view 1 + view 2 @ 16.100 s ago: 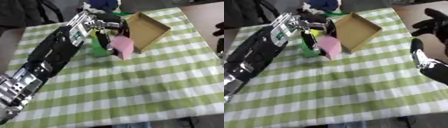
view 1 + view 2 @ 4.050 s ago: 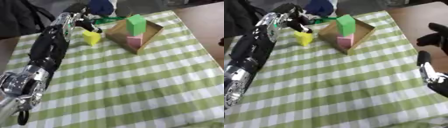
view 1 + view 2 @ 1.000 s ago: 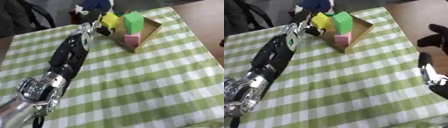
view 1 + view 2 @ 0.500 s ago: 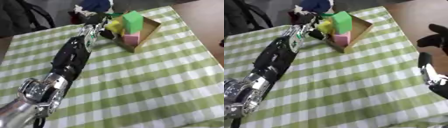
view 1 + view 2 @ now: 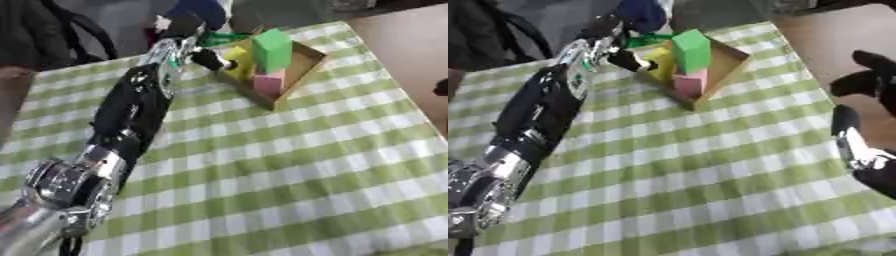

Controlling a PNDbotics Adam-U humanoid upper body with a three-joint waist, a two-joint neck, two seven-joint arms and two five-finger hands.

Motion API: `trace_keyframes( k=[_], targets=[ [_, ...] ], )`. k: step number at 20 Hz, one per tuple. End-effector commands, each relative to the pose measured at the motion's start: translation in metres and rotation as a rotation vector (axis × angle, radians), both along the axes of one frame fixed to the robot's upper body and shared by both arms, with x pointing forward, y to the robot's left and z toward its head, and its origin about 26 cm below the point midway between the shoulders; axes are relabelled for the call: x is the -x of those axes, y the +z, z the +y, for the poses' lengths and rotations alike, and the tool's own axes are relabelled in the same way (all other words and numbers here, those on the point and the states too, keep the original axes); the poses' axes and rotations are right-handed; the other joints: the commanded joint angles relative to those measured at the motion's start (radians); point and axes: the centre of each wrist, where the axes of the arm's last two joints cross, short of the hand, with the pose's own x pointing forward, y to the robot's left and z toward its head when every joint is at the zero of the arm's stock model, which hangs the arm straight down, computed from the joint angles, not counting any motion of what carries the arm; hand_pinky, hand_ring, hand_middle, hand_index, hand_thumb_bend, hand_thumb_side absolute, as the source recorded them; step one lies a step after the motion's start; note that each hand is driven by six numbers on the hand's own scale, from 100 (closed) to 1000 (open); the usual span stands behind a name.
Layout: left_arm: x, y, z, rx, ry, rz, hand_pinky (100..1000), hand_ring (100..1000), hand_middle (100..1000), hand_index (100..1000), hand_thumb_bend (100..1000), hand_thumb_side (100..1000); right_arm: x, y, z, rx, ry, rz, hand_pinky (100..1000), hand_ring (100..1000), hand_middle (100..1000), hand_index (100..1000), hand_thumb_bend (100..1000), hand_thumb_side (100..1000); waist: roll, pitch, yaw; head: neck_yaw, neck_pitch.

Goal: Pick up objects on the table and place them in the box.

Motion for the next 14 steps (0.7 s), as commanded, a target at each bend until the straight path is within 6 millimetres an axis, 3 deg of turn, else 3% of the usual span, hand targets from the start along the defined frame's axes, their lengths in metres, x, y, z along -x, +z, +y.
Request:
trace_keyframes(
  k=[1,5,9,14],
  targets=[
    [0.011,0.032,0.02,-0.031,-0.036,-0.116,658,592,583,804,593,440,0.0,0.003,-0.004,-0.007,-0.018,-0.014,846,726,681,946,100,462,-0.017,-0.021,0.019,-0.004,0.015],
    [0.026,0.03,0.038,-0.038,-0.096,-0.2,628,575,554,781,536,415,0.001,0.0,-0.008,-0.019,-0.04,-0.007,843,723,680,946,100,465,-0.03,-0.02,0.069,0.002,0.026],
    [0.07,0.037,0.056,0.183,-0.259,-0.314,600,565,534,764,479,392,0.002,0.0,-0.009,-0.041,-0.052,-0.015,837,714,671,946,100,468,-0.04,-0.012,0.11,0.013,0.033],
    [0.111,0.029,0.057,0.389,-0.368,-0.374,585,565,528,755,445,374,0.002,-0.001,-0.008,-0.074,-0.064,-0.017,829,701,658,945,100,481,-0.05,0.001,0.151,0.025,0.051]
  ],
)
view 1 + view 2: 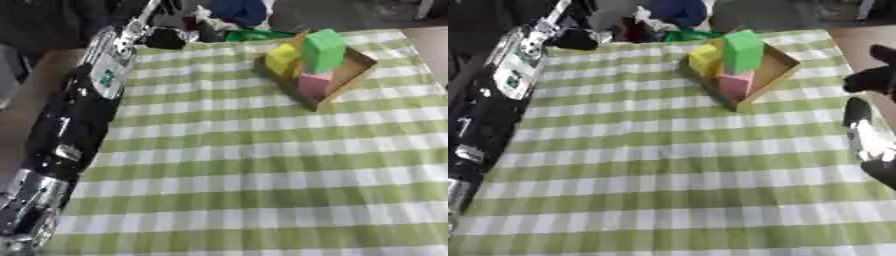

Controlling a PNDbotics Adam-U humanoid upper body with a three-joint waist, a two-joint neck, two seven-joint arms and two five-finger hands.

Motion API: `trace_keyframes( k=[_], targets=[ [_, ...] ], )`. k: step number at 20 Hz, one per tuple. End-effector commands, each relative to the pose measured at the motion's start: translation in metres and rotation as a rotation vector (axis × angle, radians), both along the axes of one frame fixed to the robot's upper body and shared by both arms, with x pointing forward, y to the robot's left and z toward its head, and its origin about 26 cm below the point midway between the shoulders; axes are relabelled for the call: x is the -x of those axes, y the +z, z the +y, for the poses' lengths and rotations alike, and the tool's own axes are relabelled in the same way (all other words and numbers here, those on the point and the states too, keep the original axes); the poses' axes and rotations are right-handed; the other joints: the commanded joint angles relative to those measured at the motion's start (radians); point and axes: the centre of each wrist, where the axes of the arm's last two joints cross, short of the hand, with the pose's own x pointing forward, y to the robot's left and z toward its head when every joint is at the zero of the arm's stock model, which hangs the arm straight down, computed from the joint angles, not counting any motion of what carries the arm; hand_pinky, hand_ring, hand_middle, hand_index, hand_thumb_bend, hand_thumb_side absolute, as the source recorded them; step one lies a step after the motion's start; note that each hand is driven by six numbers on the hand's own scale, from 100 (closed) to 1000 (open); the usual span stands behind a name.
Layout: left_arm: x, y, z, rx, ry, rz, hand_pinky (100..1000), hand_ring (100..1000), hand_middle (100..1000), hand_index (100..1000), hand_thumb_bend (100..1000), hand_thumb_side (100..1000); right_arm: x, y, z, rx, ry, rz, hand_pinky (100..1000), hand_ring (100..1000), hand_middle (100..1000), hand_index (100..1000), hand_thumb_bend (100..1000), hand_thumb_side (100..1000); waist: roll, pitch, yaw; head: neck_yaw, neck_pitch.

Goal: Pick up objects on the table and place them in the box.

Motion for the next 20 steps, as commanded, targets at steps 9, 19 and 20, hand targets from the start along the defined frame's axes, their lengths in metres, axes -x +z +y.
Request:
trace_keyframes(
  k=[9,19,20],
  targets=[
    [0.045,-0.021,-0.005,0.313,-0.089,-0.066,572,571,525,760,450,391,0.0,0.004,-0.001,-0.068,-0.031,-0.022,824,688,641,938,100,484,-0.014,0.003,0.027,0.009,0.033],
    [0.052,-0.044,-0.004,0.387,-0.072,-0.054,567,568,519,756,443,386,-0.001,0.003,-0.001,-0.064,-0.037,-0.015,826,691,644,941,100,452,-0.01,0.001,0.014,-0.024,0.033],
    [0.053,-0.045,-0.004,0.393,-0.073,-0.055,567,569,519,756,445,390,-0.001,0.003,-0.001,-0.064,-0.036,-0.015,826,691,644,942,100,453,-0.01,0.001,0.013,-0.029,0.033]
  ],
)
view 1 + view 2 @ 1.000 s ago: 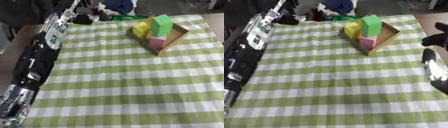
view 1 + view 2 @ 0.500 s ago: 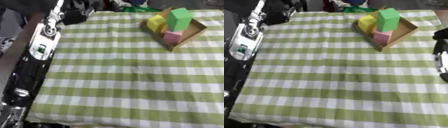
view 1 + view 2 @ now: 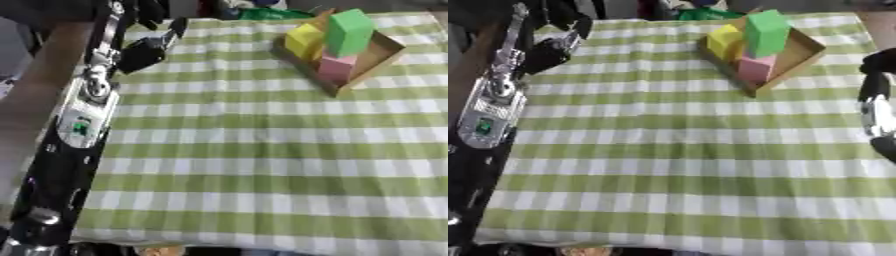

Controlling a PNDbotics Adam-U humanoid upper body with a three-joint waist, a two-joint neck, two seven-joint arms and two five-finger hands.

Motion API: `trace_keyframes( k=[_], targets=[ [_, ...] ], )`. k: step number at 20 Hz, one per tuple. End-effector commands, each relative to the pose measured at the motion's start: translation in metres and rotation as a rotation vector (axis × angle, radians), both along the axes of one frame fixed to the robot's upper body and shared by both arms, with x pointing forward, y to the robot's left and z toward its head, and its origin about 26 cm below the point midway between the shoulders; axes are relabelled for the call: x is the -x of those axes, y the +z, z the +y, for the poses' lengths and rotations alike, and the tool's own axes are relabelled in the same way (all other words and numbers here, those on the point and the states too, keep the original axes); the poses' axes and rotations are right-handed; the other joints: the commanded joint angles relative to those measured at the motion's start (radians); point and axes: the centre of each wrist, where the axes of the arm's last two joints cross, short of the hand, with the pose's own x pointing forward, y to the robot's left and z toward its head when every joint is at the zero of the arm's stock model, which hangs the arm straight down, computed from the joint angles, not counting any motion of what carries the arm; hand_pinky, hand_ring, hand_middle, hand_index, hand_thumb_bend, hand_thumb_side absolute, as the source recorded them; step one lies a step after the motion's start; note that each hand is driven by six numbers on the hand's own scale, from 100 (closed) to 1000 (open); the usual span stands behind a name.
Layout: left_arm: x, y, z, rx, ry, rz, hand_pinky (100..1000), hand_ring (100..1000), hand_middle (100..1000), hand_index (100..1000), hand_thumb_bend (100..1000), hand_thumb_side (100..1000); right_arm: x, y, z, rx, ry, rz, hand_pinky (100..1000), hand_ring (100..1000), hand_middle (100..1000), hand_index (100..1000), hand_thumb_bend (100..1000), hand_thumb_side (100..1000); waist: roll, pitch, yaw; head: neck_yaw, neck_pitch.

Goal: Pick up objects on the table and place them in the box.

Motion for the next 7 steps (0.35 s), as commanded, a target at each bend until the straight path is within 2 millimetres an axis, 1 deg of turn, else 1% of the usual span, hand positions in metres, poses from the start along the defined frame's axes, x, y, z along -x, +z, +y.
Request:
trace_keyframes(
  k=[1,4,7],
  targets=[
    [0.0039,0.008,0.0018,0.014,-0.001,-0.041,567,568,519,756,444,390,0.0001,0.0054,-0.0016,-0.002,-0.002,-0.016,826,691,644,942,100,452,-0.002,-0.015,-0.004,-0.02,0.005],
    [0.005,0.0051,0.0029,0.022,0.0,-0.032,566,568,517,755,438,389,0.0001,0.0057,-0.0014,-0.004,-0.002,-0.017,826,692,644,942,100,452,-0.005,-0.014,-0.007,-0.041,0.005],
    [0.0064,0.0036,0.0033,0.031,0.0,-0.033,566,568,517,755,434,391,-0.0001,0.0063,-0.0012,-0.006,-0.002,-0.019,827,692,643,942,100,454,-0.005,-0.012,-0.007,-0.048,0.005]
  ],
)
